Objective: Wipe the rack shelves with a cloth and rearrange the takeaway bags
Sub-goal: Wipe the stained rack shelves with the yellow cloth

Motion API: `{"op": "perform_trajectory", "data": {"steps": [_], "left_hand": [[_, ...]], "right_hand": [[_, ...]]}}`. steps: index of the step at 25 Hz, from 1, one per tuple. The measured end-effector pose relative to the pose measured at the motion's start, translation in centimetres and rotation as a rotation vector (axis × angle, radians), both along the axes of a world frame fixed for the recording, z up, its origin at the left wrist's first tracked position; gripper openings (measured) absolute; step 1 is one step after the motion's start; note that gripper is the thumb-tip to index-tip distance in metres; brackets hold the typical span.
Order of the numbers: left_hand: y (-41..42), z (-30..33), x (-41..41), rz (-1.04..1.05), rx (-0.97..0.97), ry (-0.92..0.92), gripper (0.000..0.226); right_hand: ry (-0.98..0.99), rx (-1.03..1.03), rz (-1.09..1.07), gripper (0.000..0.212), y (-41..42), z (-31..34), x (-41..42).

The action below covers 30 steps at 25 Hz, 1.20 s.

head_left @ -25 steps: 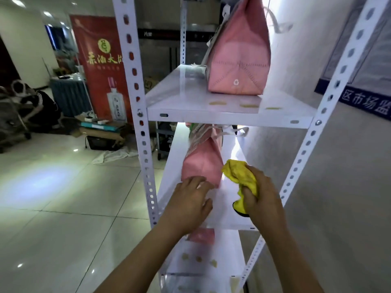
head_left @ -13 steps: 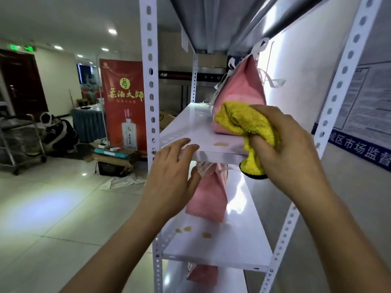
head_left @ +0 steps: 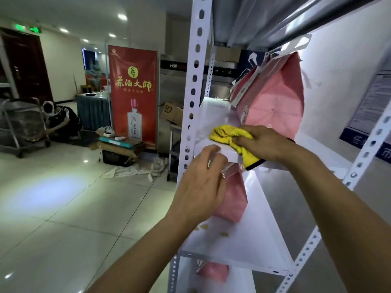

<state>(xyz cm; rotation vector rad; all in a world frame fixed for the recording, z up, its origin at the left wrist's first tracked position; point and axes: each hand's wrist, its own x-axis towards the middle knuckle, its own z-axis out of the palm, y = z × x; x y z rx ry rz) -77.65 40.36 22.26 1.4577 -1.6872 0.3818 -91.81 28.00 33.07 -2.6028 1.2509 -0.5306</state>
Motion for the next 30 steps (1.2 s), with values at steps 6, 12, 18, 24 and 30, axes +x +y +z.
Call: {"op": "perform_trajectory", "data": {"steps": [6,12,18,24,30], "left_hand": [[0.2,0.8,1.1,-0.026,-0.093,0.044,0.027],[0.3,0.6,1.2,-0.022,-0.098,0.067,0.023],[0.1,0.5,1.1,0.001,-0.097,0.085,0.027],[-0.8,1.6,0.2,0.143,-0.066,-0.069,0.031],[-2.2,0.7,0.6,0.124,-0.010,-0.175,0.049]], "right_hand": [[0.012,-0.071,0.083,0.019,1.4,-0.7,0.1],[0.033,0.052,0.046,0.033,-0.7,0.9,6.0],[-0.105,0.047,0.040,0.014,1.7,-0.7,1.4],[0.007,-0.018,-0.143,0.030,1.5,0.1,2.5],[-0.068,-0.040,-0.276,0.029,2.4,-1.0,-4.7]]}}
